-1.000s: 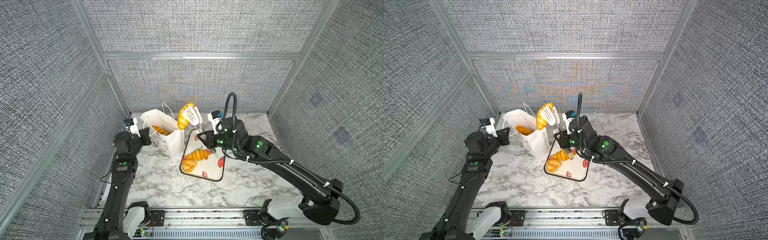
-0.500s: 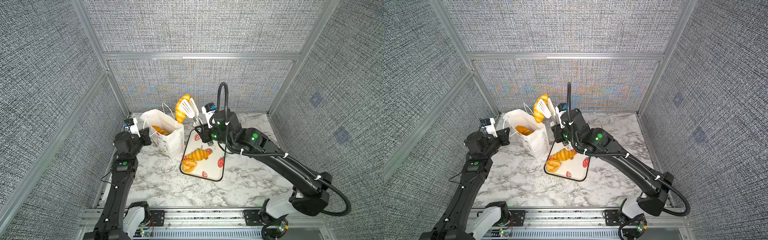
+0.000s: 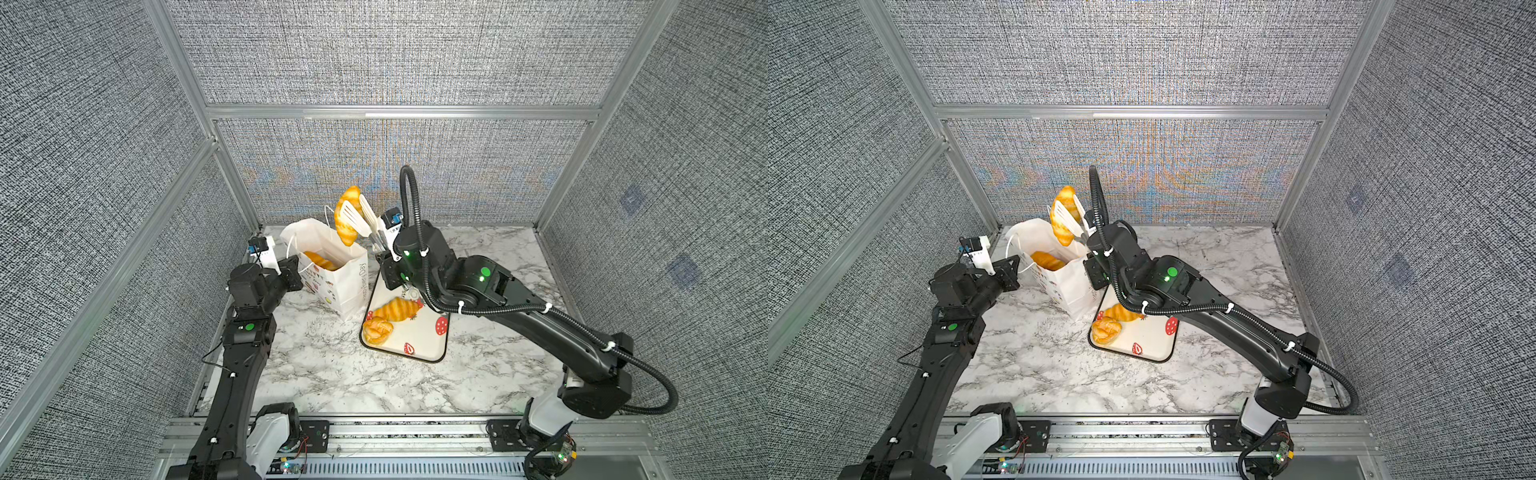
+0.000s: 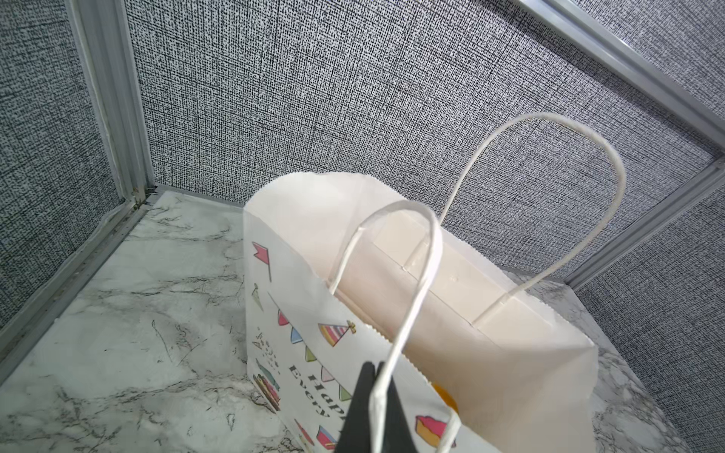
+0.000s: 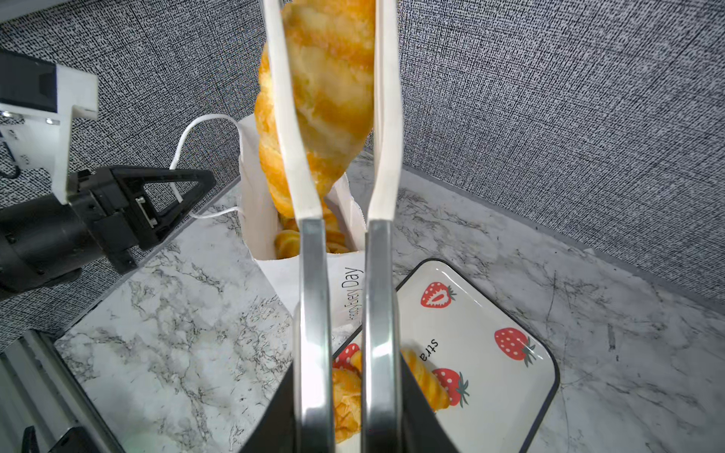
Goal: Pack bread into a paper bag
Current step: Place the bread in the paper bag.
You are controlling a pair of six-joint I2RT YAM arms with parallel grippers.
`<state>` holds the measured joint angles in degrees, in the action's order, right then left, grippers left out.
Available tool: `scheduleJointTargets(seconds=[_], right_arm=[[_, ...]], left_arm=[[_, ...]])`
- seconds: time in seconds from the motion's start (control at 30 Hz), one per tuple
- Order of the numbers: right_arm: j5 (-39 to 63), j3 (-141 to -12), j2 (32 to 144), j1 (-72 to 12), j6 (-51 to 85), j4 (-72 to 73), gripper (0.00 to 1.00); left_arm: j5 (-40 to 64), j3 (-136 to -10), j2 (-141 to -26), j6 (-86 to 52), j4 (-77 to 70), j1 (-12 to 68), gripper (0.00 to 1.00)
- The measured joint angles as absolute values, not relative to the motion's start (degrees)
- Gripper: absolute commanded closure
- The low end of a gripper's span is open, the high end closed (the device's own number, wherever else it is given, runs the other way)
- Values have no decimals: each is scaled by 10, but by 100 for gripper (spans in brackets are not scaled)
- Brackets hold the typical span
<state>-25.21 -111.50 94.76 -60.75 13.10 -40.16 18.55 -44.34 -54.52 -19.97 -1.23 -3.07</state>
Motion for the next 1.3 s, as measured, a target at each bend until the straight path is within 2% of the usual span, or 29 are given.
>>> scheduleJointTargets(seconds=[0.67, 1.3], right_arm=[[-396, -1192, 1039, -676, 10, -396, 70], [-420, -1199, 1080, -679, -14, -399, 70]], left_arm=[[185, -443, -546, -200, -13, -31, 100], [185, -443, -546, -200, -13, -31, 100]])
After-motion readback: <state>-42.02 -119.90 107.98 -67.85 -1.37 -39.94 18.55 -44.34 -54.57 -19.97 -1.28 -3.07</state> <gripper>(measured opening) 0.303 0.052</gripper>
